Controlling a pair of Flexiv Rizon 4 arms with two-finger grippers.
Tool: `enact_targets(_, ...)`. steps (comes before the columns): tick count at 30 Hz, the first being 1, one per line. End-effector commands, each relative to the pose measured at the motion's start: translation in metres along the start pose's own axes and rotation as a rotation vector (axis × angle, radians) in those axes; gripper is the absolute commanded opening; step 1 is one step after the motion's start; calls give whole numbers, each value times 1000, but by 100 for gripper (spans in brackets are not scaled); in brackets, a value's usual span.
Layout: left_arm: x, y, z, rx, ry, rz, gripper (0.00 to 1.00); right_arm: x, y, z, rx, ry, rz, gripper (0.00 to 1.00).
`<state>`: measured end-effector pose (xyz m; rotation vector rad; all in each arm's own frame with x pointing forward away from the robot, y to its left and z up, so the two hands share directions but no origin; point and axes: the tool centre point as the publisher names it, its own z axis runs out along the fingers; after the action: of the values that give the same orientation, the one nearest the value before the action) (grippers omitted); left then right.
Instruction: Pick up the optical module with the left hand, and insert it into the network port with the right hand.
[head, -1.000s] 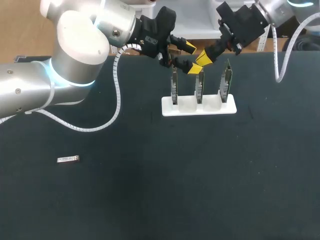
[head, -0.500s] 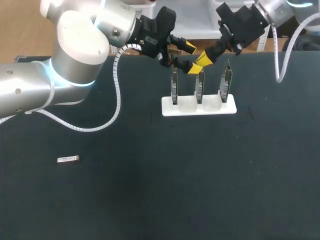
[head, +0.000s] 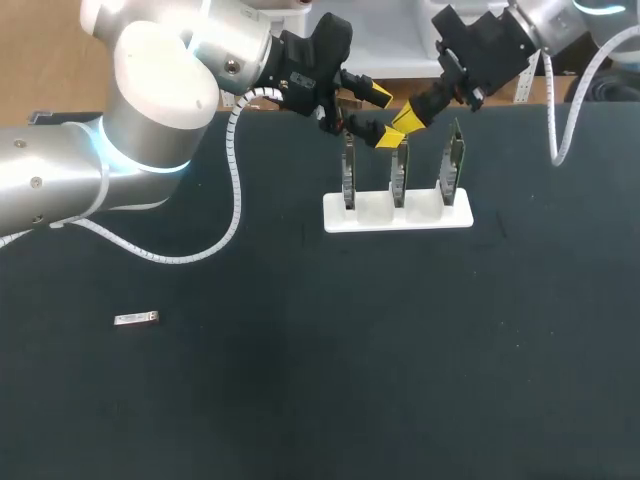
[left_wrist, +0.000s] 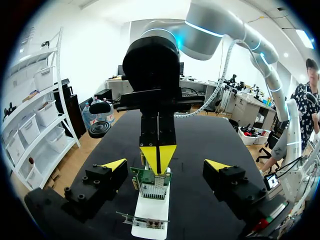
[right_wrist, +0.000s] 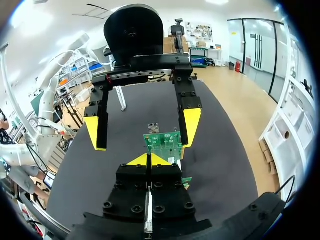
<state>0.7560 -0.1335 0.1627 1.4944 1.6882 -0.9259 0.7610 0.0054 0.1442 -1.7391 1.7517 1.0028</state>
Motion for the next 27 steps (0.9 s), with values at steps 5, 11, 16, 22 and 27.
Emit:
enact_targets(5, 1, -1, 0, -3, -2, 1, 100, -7, 4, -6, 20, -18, -27, 0)
enact_targets(11, 1, -1, 0, -3, -2, 1, 100, -18, 7, -26, 54, -77, -52, 0)
enact_targets(16, 1, -1, 0, -3, -2, 1, 100, -12, 15, -48, 83, -94, -54, 0)
enact_targets(22, 1, -1, 0, -3, -2, 1, 100, 8, 24, -66, 75, -97, -53, 0)
enact_targets(27, 1, -1, 0, -3, -2, 1, 100, 20, 28, -75, 65, -100, -43, 0)
